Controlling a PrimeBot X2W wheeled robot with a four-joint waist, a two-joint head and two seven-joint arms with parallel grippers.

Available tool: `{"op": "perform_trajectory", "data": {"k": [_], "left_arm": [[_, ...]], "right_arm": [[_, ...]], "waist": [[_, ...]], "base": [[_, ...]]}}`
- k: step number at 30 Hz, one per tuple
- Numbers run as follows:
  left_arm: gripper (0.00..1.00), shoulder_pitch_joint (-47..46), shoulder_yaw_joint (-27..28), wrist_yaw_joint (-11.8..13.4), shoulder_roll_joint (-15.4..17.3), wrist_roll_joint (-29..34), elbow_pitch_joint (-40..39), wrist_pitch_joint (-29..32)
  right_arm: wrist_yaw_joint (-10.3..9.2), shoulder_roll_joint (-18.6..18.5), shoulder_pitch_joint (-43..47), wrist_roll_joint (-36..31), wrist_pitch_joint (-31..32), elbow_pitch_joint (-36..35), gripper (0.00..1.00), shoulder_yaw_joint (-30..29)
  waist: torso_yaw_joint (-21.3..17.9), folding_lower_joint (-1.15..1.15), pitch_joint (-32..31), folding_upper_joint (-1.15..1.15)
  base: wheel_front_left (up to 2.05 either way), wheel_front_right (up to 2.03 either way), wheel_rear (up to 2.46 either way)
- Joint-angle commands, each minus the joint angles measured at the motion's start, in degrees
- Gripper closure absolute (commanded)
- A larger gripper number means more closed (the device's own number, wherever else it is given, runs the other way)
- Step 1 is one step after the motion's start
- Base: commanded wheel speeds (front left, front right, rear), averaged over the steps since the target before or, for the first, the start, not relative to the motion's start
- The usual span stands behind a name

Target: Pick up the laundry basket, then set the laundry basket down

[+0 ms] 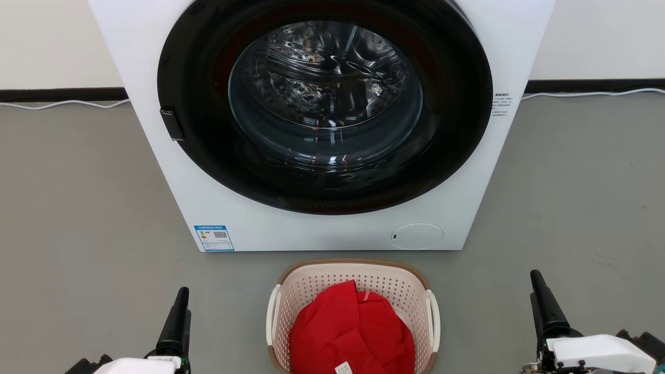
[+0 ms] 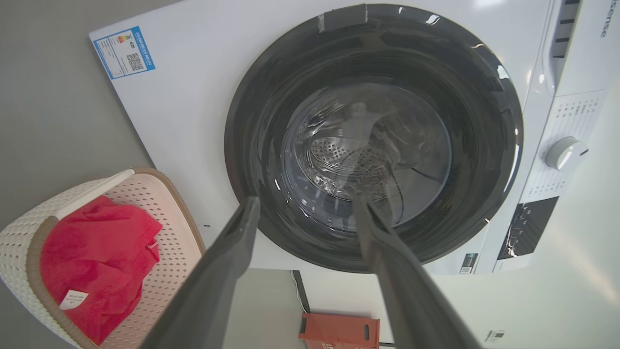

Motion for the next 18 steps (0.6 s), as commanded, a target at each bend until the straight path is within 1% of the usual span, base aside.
{"op": "perform_trajectory", "data": {"k": [1,9,18], "left_arm": [[0.0,-2.2,0.3,-0.2,0.5,1.7,-1.8,-0.5],[0.0,-2.9,1.0,-0.2,0.6,8.4,-1.9,-1.9],[0.0,-3.8,1.2,-0.3,0.6,18.3,-2.2,-3.4]], "right_arm": [[0.17,-0.7,-2.5,-2.4,-0.8,-2.1,0.0,0.6],[0.19,-1.1,-3.2,-11.5,-2.2,-2.8,0.0,1.6],[0.23,-1.7,-4.3,-21.9,-3.7,-2.3,0.0,3.2]], "waist": [[0.0,-0.01,0.0,0.0],[0.1,-0.01,-0.1,0.0],[0.2,-0.01,-0.3,0.0]], "base": [[0.0,0.0,0.0],[0.0,0.0,0.0],[0.0,0.0,0.0]]}}
